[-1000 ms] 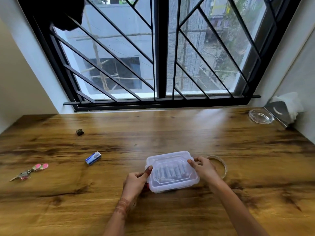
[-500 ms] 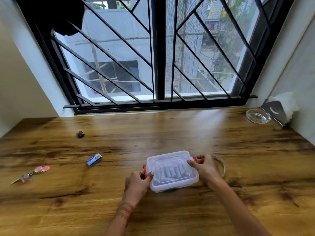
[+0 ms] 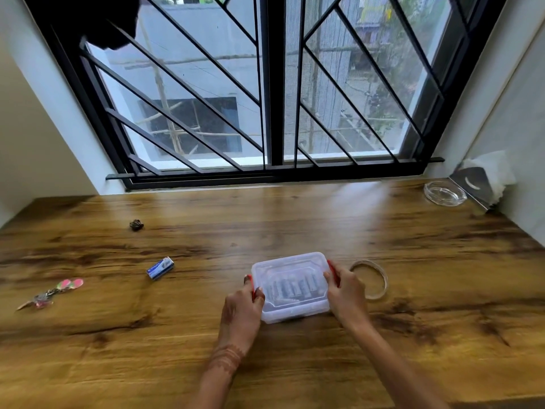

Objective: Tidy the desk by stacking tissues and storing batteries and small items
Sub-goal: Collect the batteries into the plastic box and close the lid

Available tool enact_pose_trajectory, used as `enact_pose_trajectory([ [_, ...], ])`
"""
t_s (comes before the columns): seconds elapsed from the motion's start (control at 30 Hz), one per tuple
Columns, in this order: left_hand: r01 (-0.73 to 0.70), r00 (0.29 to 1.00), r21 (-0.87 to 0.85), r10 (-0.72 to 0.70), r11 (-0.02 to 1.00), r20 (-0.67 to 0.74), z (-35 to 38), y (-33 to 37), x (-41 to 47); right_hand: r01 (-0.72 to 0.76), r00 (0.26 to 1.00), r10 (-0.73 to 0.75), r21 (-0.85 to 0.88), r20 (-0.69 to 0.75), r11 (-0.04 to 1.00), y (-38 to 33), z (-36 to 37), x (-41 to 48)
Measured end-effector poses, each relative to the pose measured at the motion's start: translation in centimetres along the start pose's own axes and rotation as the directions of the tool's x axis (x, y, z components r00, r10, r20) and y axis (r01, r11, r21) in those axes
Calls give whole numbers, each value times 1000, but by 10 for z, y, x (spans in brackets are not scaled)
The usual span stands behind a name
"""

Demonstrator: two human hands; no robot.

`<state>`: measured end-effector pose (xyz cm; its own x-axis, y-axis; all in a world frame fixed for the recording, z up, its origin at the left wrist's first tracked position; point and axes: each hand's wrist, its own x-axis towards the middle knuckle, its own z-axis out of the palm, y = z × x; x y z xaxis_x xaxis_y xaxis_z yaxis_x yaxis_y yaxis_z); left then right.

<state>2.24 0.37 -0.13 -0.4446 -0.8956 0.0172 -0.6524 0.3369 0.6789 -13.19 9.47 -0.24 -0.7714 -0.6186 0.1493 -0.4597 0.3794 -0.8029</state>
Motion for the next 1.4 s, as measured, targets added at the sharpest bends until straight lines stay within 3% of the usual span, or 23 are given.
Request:
enact_pose_trajectory([
  [0.17, 62, 997, -116, -55, 991, 56, -6, -2, 0, -195, 978, 182, 134, 102, 972, 2, -4, 3],
  [0.33, 129, 990, -210, -115, 969, 78, -9, -1, 3, -351, 927, 321, 151, 192, 924, 2, -2, 7],
  [0.63, 132, 983, -340, -77, 931, 168, -11, 20, 45, -439, 898, 409, 278, 162, 855, 0, -29, 36],
  [0.87, 67, 949, -391, 62, 918, 309, 20, 81, 96, -479, 865, 496, 407, 71, 778, 13, -79, 70],
  [1.1, 83, 811, -455, 206, 886, 547, 83, 174, 133, -465, 798, 602, 604, -30, 647, 54, -144, 104],
  [1.3, 213, 679, -460, 208, 862, 704, 167, 265, 151, -430, 688, 706, 691, -165, 580, 116, -210, 131],
  [1.4, 203, 624, -445, 235, 872, 745, 209, 304, 152, -416, 635, 745, 722, -204, 553, 143, -239, 137],
])
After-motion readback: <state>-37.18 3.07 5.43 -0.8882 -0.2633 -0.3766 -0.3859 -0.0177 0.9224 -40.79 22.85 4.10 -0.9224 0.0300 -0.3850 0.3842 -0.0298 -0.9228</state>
